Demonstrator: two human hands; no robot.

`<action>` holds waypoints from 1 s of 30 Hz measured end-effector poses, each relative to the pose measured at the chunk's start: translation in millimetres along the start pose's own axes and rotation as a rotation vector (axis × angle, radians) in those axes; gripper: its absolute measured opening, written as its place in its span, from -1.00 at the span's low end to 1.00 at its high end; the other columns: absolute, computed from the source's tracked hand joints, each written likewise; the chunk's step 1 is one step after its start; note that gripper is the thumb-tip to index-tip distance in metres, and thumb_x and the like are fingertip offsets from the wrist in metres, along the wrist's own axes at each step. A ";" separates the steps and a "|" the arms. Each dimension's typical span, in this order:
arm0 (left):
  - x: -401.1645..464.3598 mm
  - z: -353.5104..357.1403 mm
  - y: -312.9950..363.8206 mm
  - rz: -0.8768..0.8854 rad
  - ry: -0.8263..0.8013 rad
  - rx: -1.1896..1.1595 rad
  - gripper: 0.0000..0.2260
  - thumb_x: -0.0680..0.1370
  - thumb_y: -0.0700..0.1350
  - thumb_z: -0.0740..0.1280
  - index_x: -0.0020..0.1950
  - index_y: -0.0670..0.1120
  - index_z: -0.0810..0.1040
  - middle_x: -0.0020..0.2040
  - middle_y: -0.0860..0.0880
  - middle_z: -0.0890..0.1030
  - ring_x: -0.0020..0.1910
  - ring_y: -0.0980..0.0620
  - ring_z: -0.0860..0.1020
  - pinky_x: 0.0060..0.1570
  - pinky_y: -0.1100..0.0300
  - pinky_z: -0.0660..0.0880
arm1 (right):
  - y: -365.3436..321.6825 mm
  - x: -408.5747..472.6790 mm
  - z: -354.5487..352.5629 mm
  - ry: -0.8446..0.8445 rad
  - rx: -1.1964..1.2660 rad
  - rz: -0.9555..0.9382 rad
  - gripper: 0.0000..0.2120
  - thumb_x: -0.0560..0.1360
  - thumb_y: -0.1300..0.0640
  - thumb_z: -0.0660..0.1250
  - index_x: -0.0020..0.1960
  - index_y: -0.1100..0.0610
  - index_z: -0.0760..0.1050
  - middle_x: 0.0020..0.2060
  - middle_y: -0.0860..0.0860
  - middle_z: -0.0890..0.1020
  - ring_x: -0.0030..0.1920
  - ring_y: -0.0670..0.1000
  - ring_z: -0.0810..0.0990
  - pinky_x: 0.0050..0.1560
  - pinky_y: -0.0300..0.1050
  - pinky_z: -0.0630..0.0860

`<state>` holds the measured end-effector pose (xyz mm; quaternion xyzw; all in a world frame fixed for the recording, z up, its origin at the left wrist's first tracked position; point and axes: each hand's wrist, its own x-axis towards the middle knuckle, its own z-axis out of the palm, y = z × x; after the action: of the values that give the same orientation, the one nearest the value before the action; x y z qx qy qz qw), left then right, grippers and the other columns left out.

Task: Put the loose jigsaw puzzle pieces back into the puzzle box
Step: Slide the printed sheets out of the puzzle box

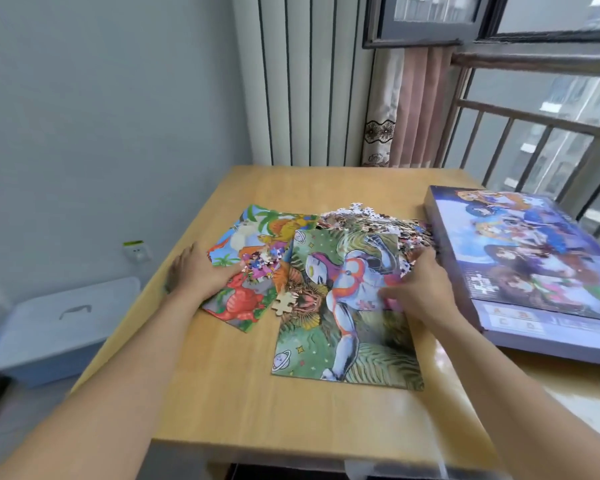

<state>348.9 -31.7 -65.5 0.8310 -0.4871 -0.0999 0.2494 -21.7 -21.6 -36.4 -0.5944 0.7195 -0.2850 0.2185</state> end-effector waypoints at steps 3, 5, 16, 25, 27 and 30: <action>-9.7 5.1 7.4 0.046 0.025 -0.071 -0.20 0.30 0.27 0.55 0.40 -0.09 0.40 0.33 -0.14 0.51 0.31 -0.20 0.45 0.22 -0.01 0.43 | 5.0 5.6 -0.7 -0.039 0.136 0.038 -0.42 0.27 0.15 0.65 0.14 0.11 0.41 -0.18 0.13 0.66 -0.22 0.14 0.65 -0.20 0.05 0.60; -12.8 6.5 10.7 0.042 0.019 -0.070 -0.19 0.31 0.25 0.56 0.42 -0.08 0.38 0.34 -0.14 0.48 0.33 -0.21 0.41 0.21 -0.02 0.40 | 0.9 7.0 -8.8 -0.072 0.323 0.038 -0.74 0.38 0.22 0.59 -0.02 0.16 0.56 -0.27 0.14 0.65 -0.34 0.10 0.59 -0.30 0.00 0.57; 11.3 -26.6 9.9 -0.108 -0.178 0.159 -0.24 0.15 0.36 0.55 0.15 -0.08 0.50 0.15 -0.11 0.60 0.11 -0.15 0.56 0.08 0.03 0.53 | -29.7 17.0 -56.9 0.072 0.501 -0.088 -0.93 0.52 0.20 0.47 -0.13 0.09 0.63 -0.17 0.17 0.71 -0.22 0.18 0.71 -0.21 0.01 0.69; 39.4 -27.2 25.0 -0.210 -0.244 0.141 0.23 0.07 0.56 0.45 0.54 -0.13 0.24 0.52 -0.20 0.25 0.49 -0.24 0.23 0.43 -0.11 0.29 | -33.2 14.0 -56.7 0.055 0.623 -0.157 -0.97 0.56 0.24 0.42 -0.07 0.16 0.62 -0.19 0.15 0.69 -0.45 -0.13 0.62 -0.47 -0.27 0.53; 54.6 -16.9 27.4 -0.188 -0.252 0.142 0.16 0.13 0.63 0.30 0.52 -0.10 0.31 0.55 -0.18 0.23 0.49 -0.25 0.22 0.39 -0.09 0.26 | -32.4 15.7 -54.7 0.044 0.643 -0.144 -0.93 0.55 0.22 0.43 -0.10 0.12 0.62 -0.11 0.20 0.71 -0.36 -0.03 0.65 -0.35 -0.15 0.62; 62.4 -10.3 36.1 -0.149 -0.274 0.162 0.04 0.17 0.59 0.33 0.44 -0.07 0.43 0.50 -0.14 0.32 0.45 -0.22 0.29 0.31 -0.02 0.31 | -32.0 21.3 -55.3 0.114 0.600 -0.205 -0.95 0.54 0.21 0.44 -0.09 0.11 0.64 -0.13 0.15 0.72 -0.20 0.07 0.66 -0.10 0.08 0.68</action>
<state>357.2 -96.5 -33.3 0.8609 -0.4598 -0.1909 0.1050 -38.6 -38.4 26.6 -0.5560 0.5507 -0.5379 0.3135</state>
